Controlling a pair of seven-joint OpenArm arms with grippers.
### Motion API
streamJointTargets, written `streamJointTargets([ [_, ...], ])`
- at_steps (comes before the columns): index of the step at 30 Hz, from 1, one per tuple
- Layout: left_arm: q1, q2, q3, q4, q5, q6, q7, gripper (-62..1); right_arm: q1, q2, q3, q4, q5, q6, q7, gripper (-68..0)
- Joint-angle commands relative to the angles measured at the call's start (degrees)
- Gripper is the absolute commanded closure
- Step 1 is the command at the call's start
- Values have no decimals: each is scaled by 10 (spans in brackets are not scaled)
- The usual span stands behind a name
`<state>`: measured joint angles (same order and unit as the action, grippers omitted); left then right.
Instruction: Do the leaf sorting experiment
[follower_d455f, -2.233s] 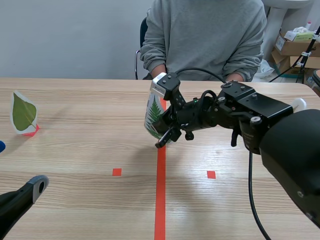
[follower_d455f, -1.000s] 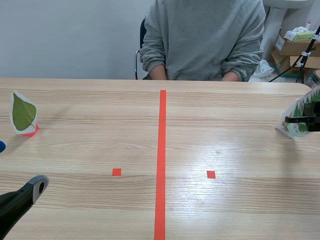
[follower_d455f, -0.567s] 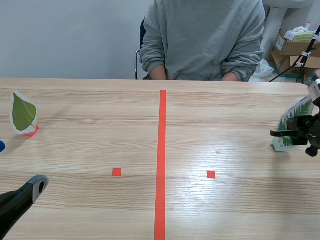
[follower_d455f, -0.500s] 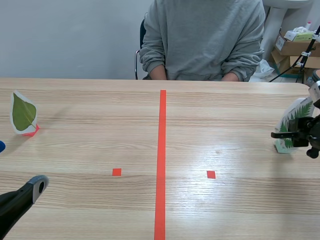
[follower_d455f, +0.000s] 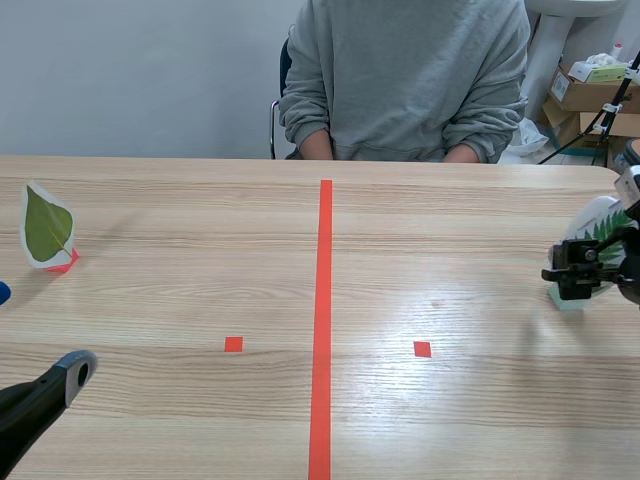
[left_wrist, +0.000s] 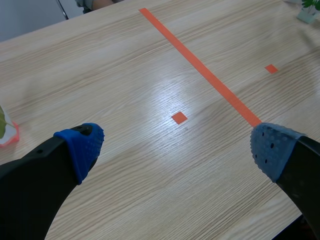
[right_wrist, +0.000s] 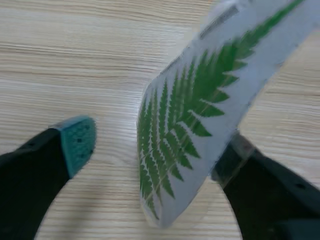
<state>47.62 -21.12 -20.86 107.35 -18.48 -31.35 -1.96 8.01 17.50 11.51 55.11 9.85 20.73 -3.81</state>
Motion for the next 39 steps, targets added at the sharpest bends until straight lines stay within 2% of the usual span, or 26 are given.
streamJointTargets([
  [1, -2, 5, 2, 9, -6, 1, -8, -623, 6, 11, 1, 3, 7, 0, 9, -504],
  [4, -2, 5, 2, 9, -6, 1, -8, -623, 5, 12, 1, 3, 7, 0, 3, -580],
  [9, -2, 4, 2, 9, -6, 1, -8, -623, -22, 20, 2, 29, 27, 19, -20, -580],
  [13, -2, 4, 2, 9, -6, 1, -7, -623, -103, 27, 8, 116, 39, 31, -10, -580],
  [16, -2, 4, 2, 9, -6, 1, -7, -623, -179, 27, 21, 193, 39, 55, -10, -580],
  [18, -2, 4, 2, 9, -6, 1, -7, -623, -236, 27, 36, 247, 51, 82, -13, -580],
  [23, -2, 4, 2, 9, -6, 1, -7, -623, -359, 27, 78, 358, 106, 172, -15, -580],
  [27, -2, 4, 2, 8, -6, 1, -7, -623, -418, 27, 99, 425, 152, 220, -42, -580],
  [32, -2, 4, 2, 8, -6, 1, -3, -623, -454, 26, 100, 509, 179, 220, -86, -580],
  [39, -2, 4, 2, 8, -6, 1, 5, -623, -459, 23, 99, 607, 211, 220, -120, -580],
])
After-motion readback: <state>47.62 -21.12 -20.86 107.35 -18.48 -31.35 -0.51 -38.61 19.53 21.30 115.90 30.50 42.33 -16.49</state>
